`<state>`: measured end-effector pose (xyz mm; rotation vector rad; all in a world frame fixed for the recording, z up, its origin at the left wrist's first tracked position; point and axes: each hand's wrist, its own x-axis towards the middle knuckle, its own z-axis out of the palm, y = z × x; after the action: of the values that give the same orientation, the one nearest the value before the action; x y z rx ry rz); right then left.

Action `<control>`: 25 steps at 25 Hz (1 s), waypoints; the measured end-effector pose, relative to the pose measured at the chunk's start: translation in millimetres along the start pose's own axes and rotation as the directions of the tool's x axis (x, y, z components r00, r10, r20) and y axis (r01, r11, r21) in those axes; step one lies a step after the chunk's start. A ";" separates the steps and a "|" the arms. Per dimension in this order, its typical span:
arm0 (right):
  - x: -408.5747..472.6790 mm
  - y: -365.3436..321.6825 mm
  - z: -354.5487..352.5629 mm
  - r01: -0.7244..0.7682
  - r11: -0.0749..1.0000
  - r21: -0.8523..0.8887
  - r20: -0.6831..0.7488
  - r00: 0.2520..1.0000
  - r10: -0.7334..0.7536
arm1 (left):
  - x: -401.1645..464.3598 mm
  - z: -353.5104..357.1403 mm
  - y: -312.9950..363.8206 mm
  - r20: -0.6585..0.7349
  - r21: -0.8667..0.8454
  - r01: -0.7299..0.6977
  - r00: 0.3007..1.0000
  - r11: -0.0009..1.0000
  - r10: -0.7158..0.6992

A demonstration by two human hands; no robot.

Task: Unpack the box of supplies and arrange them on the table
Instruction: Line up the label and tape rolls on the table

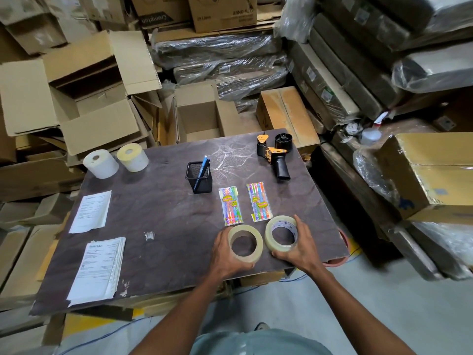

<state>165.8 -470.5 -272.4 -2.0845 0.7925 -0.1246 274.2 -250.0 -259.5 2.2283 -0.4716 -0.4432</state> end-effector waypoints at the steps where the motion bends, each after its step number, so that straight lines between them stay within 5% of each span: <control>1: -0.3 -0.6 -0.3 -0.002 1.000 0.003 -0.013 1.000 0.002 | 0.0 0.2 -1.4 -0.020 -0.010 -0.008 1.000 1.000 0.008; 14: 16.2 -81.8 -7.5 0.237 0.966 0.100 -0.124 0.967 -0.224 | 17.4 -53.8 -5.7 -0.366 -0.076 -0.150 0.924 0.986 0.112; 25: 32.8 -202.4 41.3 0.433 0.883 0.180 0.001 0.898 -0.440 | 34.3 -152.8 -45.1 -0.575 -0.187 -0.027 0.813 0.982 -0.087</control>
<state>306.1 -377.0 -148.7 -2.0553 0.2596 -0.3821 382.3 -141.0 -204.9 2.0509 -0.0589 0.1900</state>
